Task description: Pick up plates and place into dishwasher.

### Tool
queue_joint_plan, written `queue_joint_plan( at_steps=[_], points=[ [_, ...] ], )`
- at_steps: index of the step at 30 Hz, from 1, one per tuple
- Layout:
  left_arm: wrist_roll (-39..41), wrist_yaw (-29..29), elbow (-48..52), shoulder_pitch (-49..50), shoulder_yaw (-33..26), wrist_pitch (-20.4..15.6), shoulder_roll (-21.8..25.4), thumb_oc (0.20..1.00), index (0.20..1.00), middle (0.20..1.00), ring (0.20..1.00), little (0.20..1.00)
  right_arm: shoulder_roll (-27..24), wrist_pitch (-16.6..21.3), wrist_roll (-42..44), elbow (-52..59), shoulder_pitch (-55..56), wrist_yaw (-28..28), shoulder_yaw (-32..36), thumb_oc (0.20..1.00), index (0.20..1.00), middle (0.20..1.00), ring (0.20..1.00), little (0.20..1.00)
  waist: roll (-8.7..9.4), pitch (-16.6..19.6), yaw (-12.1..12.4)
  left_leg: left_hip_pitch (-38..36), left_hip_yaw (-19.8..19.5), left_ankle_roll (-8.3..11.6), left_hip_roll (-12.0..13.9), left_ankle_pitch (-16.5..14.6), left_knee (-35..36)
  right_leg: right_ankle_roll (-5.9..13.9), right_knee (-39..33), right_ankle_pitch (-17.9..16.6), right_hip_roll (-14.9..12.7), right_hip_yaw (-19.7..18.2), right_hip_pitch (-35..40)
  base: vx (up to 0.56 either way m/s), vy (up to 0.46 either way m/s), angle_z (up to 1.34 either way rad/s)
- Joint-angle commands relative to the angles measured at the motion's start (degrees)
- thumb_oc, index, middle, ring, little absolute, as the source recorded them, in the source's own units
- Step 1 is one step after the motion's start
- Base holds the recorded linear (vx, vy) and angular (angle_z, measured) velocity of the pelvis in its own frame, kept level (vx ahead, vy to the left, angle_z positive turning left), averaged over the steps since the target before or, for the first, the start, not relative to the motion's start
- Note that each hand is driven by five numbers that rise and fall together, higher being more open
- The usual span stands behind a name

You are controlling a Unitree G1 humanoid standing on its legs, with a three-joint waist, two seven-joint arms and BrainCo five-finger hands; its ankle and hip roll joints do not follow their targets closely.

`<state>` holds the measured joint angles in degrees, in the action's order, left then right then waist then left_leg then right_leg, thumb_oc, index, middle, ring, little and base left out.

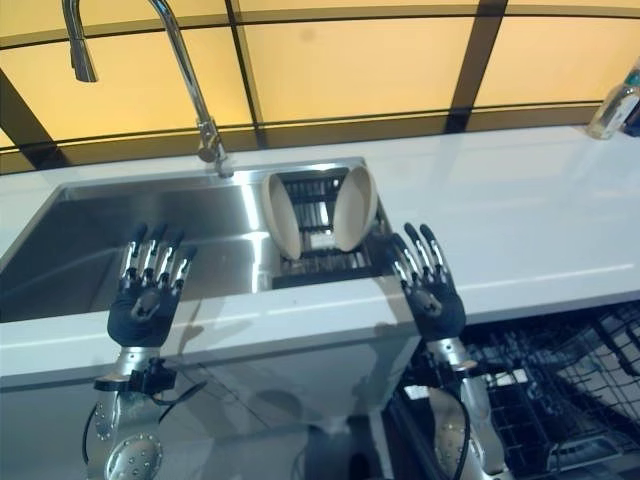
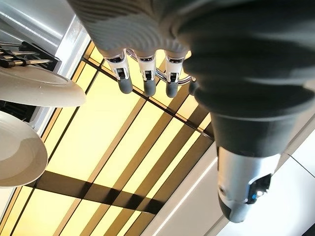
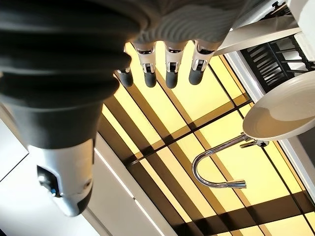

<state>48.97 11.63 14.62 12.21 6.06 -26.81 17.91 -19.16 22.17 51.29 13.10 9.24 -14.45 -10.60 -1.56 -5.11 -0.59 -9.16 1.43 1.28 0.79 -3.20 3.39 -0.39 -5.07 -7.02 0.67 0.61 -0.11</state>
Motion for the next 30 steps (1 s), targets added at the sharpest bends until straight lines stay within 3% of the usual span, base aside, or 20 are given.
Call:
queue_joint_plan(
  at_steps=[1,17,30],
  points=[
    [-2.5,-0.1,1.7,0.0,0.4,-2.9,2.8,1.000,1.000,1.000,1.000,1.000,0.3,2.8,0.7,3.6,-1.0,-0.3,0.7,1.000,1.000,1.000,1.000,1.000,2.31,1.3,-0.1,7.5,-1.3,-1.53,-2.1,2.8,-0.9,3.97,4.4,7.3,-2.0,3.0,1.8,0.00,0.000,0.00],
    [-5.0,-1.9,1.5,0.4,0.3,-2.0,2.7,1.000,1.000,1.000,1.000,1.000,0.5,2.3,1.3,3.8,0.1,-1.0,1.3,1.000,1.000,1.000,1.000,1.000,2.35,1.4,-0.3,7.3,-1.2,-1.64,-2.1,2.7,-0.7,4.09,4.1,7.2,-2.0,3.1,1.9,0.00,0.000,0.00],
    [-0.2,3.2,1.7,-0.5,0.6,-3.4,2.6,1.000,1.000,1.000,1.000,1.000,0.4,1.5,1.3,3.8,-0.3,-0.6,1.2,1.000,1.000,1.000,1.000,1.000,2.26,1.4,-0.8,7.3,-0.5,-1.61,-2.1,2.6,-1.0,4.03,4.4,7.1,-2.0,2.5,1.7,0.00,0.000,0.00]
  ],
)
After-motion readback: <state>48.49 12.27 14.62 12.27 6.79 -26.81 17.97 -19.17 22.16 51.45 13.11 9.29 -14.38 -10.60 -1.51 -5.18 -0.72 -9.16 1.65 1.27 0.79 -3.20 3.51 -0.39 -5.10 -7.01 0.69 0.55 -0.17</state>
